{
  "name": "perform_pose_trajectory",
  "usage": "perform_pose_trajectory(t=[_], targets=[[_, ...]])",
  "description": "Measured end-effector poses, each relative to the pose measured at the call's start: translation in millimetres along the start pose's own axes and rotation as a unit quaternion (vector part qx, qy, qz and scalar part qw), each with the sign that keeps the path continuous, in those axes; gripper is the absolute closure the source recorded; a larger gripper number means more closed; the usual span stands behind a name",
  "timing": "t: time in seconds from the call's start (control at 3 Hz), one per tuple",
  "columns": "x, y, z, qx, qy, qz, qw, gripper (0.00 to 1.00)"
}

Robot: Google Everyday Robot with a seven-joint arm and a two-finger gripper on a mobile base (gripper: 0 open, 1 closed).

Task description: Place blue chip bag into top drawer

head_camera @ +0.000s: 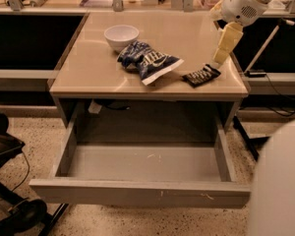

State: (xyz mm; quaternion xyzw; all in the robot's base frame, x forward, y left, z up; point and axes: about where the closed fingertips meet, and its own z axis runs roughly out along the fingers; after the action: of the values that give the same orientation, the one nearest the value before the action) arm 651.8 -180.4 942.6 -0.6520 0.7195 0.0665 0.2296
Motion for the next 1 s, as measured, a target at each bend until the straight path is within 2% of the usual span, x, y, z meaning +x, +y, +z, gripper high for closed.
perform_pose_trajectory(t=[0.33,0.67,1.0], targets=[[-18.0,-31.7,21.4,0.005,-0.047,-0.002,0.9989,0.00],[-32.5,-48.6,49.7,-0.004,-0.080,-0.001,0.9968,0.00],[-40.5,-55.8,82.6,-0.022,-0.103,0.005,0.9944,0.00]])
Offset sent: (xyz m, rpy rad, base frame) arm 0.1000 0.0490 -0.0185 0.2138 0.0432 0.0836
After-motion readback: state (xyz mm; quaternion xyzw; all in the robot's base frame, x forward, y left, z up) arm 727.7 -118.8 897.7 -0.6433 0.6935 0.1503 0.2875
